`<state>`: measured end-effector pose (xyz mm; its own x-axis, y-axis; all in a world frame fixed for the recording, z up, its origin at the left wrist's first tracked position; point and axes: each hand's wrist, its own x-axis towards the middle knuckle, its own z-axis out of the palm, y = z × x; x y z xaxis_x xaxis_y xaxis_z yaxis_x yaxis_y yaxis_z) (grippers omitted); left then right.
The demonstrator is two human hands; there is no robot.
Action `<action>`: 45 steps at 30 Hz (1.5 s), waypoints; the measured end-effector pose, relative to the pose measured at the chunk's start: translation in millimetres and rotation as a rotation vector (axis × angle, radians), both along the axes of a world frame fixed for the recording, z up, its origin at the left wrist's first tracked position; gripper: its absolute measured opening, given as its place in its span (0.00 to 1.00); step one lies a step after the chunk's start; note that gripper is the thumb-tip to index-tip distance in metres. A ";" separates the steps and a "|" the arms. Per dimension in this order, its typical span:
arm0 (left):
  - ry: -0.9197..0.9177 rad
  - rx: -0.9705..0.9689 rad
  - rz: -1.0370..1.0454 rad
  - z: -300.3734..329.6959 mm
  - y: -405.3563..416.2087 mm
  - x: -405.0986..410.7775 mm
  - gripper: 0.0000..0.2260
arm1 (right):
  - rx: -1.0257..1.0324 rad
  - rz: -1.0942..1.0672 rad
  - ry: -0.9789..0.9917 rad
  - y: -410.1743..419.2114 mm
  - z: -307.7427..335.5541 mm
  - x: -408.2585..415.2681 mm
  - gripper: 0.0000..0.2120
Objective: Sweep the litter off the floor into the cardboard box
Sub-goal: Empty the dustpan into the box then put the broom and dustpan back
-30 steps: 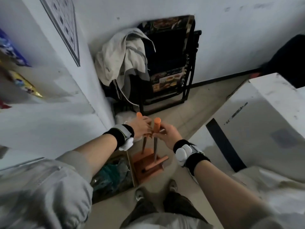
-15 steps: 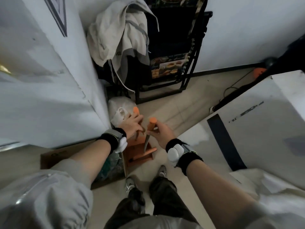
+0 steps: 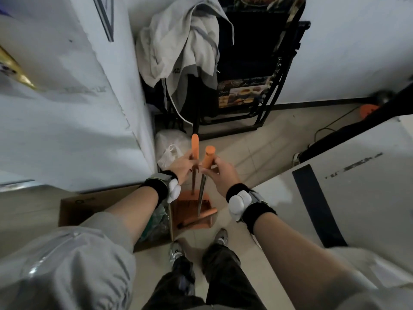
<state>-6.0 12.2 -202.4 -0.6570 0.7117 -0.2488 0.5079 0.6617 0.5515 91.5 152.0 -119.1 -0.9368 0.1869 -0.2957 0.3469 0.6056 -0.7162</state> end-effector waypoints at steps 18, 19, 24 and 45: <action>-0.039 0.024 0.060 9.6 22.6 -8.7 0.21 | -0.006 0.017 0.021 19.1 11.9 -29.9 0.15; -0.134 0.046 0.073 5.5 21.9 -8.0 0.23 | -0.012 0.014 0.031 20.2 12.3 -30.5 0.15; -0.341 0.100 0.138 -10.9 27.6 0.8 0.34 | 0.006 0.044 0.056 24.7 10.4 -31.5 0.13; -0.049 0.040 0.048 -35.7 42.9 0.8 0.25 | 0.007 0.032 0.154 36.2 1.6 -20.1 0.12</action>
<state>-5.3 55.1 -238.1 -0.6785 0.6893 -0.2541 0.4474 0.6621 0.6013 71.5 188.2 -117.4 -0.9764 0.1578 -0.1472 0.2140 0.6194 -0.7553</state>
